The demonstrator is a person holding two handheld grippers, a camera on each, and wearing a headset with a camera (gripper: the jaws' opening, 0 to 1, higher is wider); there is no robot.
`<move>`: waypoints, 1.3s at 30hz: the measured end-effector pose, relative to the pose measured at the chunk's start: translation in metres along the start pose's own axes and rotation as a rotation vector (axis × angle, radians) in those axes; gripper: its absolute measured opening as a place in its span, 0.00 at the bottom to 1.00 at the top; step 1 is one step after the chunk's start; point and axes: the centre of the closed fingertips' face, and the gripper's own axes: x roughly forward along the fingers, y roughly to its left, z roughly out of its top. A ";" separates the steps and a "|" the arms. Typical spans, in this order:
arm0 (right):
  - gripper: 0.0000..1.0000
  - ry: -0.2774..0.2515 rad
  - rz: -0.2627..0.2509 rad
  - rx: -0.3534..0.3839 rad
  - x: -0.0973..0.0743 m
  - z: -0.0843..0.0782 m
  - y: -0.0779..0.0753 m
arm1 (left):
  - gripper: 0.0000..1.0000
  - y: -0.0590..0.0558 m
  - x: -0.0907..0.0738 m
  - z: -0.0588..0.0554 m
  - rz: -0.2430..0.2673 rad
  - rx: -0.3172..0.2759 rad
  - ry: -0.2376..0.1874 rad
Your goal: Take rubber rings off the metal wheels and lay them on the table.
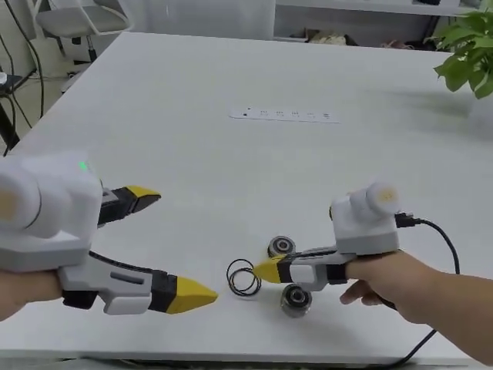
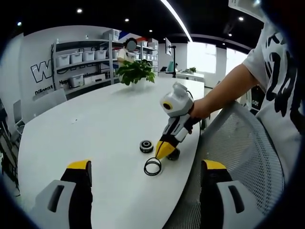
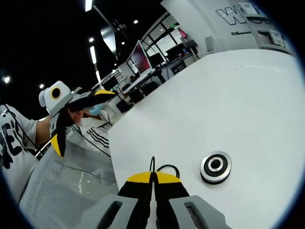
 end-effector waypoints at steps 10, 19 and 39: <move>0.00 0.016 -0.023 0.021 0.000 -0.006 -0.009 | 0.94 0.000 0.000 -0.002 -0.002 0.005 0.009; 0.00 0.026 -0.036 0.049 0.002 -0.010 -0.014 | 0.93 -0.001 0.001 -0.007 -0.003 0.024 0.030; 0.00 -0.022 -0.018 0.122 -0.001 -0.004 -0.014 | 0.92 -0.002 -0.001 -0.009 -0.007 0.012 0.038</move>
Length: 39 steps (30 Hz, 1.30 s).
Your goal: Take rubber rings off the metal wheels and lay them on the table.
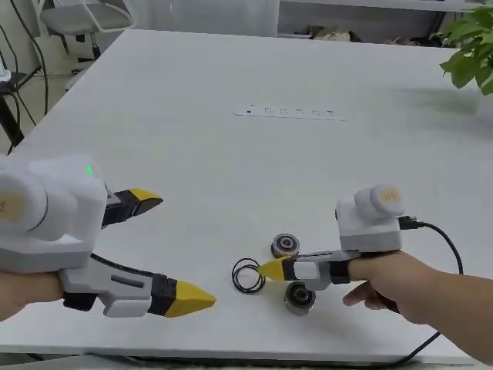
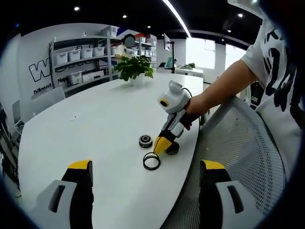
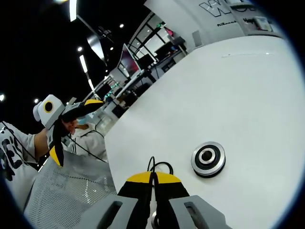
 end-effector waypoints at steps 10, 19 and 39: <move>0.00 0.028 -0.021 0.007 0.000 -0.008 -0.005 | 0.91 -0.002 0.001 -0.003 -0.005 -0.004 0.011; 0.00 0.022 -0.031 0.008 0.000 -0.006 -0.007 | 0.91 -0.002 0.001 -0.005 -0.007 -0.009 0.018; 0.05 0.002 -0.047 -0.017 -0.001 -0.002 -0.011 | 0.90 -0.005 0.004 -0.005 -0.022 -0.004 0.026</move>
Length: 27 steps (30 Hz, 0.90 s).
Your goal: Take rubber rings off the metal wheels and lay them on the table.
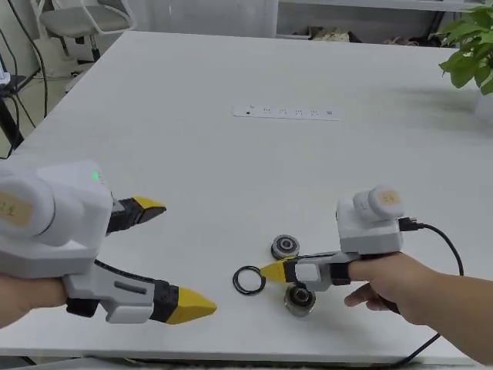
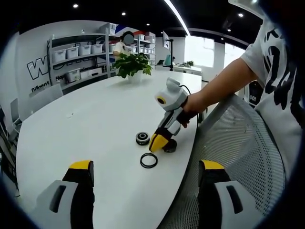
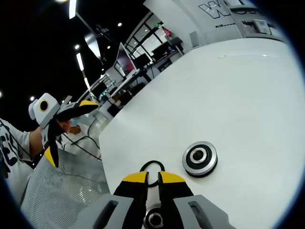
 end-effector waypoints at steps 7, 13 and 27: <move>0.07 -0.014 0.000 -0.023 -0.004 0.006 0.001 | 0.89 0.000 0.001 0.000 -0.002 0.002 0.004; 0.10 -0.043 0.003 -0.050 -0.010 0.016 0.003 | 0.89 0.001 0.002 0.000 -0.003 0.006 0.008; 0.19 -0.096 -0.031 -0.190 -0.028 0.037 0.005 | 0.87 0.009 0.006 0.002 0.000 -0.001 0.006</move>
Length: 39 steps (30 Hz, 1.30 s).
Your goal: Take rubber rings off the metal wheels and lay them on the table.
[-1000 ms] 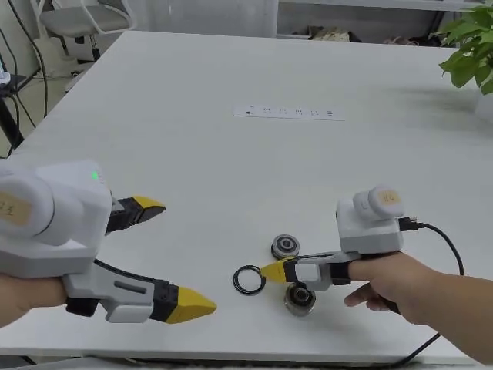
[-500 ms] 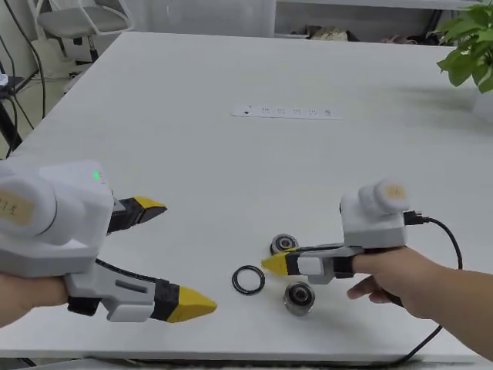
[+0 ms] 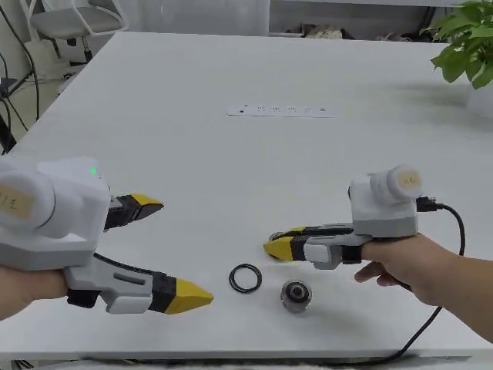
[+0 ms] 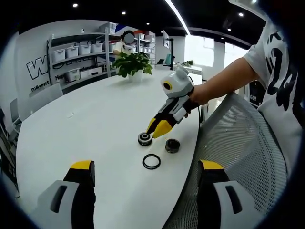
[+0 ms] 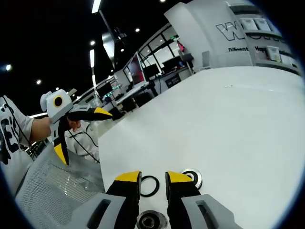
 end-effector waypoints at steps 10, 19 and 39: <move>0.30 -0.015 -0.048 -0.058 -0.010 0.004 -0.009 | 0.86 0.003 0.007 0.004 -0.006 -0.008 -0.001; 0.34 -0.020 -0.083 -0.092 -0.019 0.005 -0.017 | 0.83 0.005 0.015 0.007 -0.022 0.002 0.009; 0.40 0.000 -0.130 -0.177 -0.032 -0.001 -0.032 | 0.79 0.012 0.043 0.011 -0.044 -0.003 0.024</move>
